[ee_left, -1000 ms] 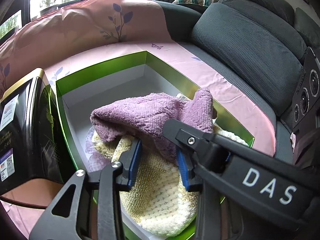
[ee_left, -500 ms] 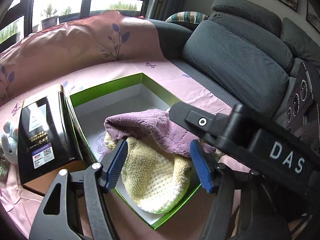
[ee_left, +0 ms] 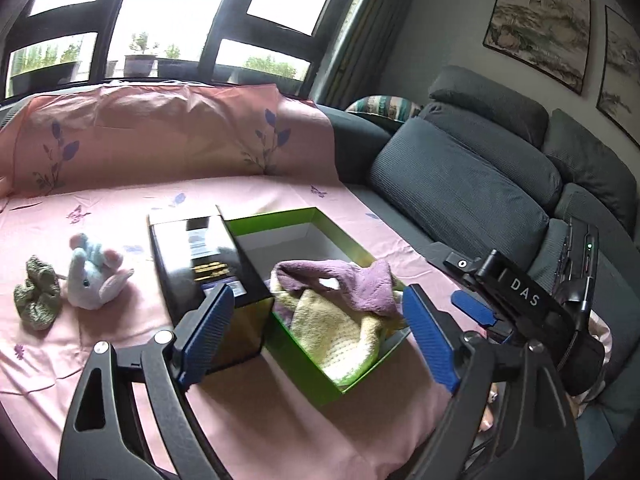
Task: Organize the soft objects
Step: 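Move the right gripper back toward the light-blue plush elephant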
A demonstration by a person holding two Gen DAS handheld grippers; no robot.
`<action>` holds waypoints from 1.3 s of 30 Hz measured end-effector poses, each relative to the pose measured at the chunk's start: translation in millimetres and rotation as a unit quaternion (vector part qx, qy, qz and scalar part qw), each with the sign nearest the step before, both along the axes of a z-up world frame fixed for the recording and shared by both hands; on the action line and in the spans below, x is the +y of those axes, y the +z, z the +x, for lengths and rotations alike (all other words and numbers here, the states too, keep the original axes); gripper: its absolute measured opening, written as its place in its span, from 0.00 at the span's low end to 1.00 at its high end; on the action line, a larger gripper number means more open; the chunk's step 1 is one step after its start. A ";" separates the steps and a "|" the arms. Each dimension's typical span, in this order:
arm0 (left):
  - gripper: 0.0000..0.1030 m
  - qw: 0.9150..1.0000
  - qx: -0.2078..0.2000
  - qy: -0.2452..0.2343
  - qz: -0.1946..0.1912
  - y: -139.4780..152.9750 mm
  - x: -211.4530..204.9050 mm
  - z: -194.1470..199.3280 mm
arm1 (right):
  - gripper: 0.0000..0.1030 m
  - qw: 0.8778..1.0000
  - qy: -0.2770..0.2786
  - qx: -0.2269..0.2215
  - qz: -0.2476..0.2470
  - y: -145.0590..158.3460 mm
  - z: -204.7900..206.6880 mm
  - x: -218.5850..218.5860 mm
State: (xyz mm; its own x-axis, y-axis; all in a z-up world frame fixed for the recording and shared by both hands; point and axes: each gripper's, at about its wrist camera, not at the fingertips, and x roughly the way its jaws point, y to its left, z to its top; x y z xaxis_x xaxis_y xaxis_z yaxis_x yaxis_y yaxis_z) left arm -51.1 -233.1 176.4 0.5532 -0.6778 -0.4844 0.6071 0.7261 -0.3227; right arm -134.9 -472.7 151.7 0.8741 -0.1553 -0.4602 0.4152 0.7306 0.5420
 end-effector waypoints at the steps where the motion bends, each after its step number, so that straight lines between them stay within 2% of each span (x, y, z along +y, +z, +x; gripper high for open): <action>1: 0.83 1.000 -0.002 0.016 0.001 -1.9 10.9 0.0 | 0.93 1.000 0.003 0.000 -0.005 1.5 0.9 4.2; 4: 0.83 0.997 -0.003 0.070 0.014 -9.5 47.1 3.1 | 0.93 1.000 0.019 0.002 -0.020 5.5 6.1 18.0; 7: 0.83 0.989 -0.005 0.141 0.032 -20.3 87.3 9.4 | 0.93 0.999 0.033 0.000 -0.031 9.1 11.4 33.9; 9: 0.83 0.984 -0.001 0.178 0.030 -31.5 115.3 16.2 | 0.93 0.998 0.048 0.001 -0.043 12.3 16.6 48.7; 13: 0.83 0.969 0.015 0.242 0.044 -56.7 167.1 30.6 | 0.93 0.993 0.093 0.002 -0.073 18.0 29.7 86.7; 16: 0.83 0.954 0.041 0.293 0.040 -68.6 201.6 42.6 | 0.93 0.987 0.131 0.003 -0.092 22.2 41.2 120.8; 20: 0.83 0.945 0.074 0.317 0.028 -78.4 237.3 54.2 | 0.93 0.973 0.200 -0.003 -0.115 27.2 59.1 175.7; 24: 0.83 0.931 0.077 0.351 0.059 -86.1 256.3 58.7 | 0.93 0.956 0.257 0.015 -0.141 31.2 89.2 233.4; 26: 0.83 0.929 0.083 0.355 0.068 -89.2 263.4 61.2 | 0.93 0.947 0.266 0.045 -0.172 24.0 115.0 259.9; 29: 0.83 0.927 0.092 0.359 0.059 -93.6 275.1 65.4 | 0.93 0.932 0.279 0.101 -0.209 -4.7 162.8 288.0; 31: 0.83 0.925 0.103 0.361 0.057 -97.1 279.7 68.9 | 0.80 0.924 0.287 0.136 -0.214 -28.8 192.0 296.6; 32: 0.83 0.926 0.108 0.358 0.057 -98.2 280.1 70.6 | 0.77 0.921 0.292 0.157 -0.207 -42.3 205.4 297.0; 34: 0.83 0.928 0.114 0.349 0.060 -99.9 280.3 75.0 | 0.74 0.920 0.292 0.187 -0.182 -66.8 224.6 293.1; 36: 0.83 0.930 0.113 0.344 0.066 -101.2 279.2 77.9 | 0.74 0.924 0.281 0.196 -0.167 -81.6 235.2 288.5; 39: 0.83 0.927 0.117 0.348 0.075 -102.8 278.5 81.8 | 0.74 0.926 0.263 0.196 -0.185 -86.3 243.6 288.4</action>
State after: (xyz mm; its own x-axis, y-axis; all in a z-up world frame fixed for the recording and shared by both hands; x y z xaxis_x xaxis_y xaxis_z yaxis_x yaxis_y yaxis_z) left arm 30.7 45.4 73.6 0.6992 -0.1112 -0.7062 -0.0989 0.9633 -0.2495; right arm 108.6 -184.3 65.3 0.6510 0.0352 -0.7583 0.0602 0.9934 0.0979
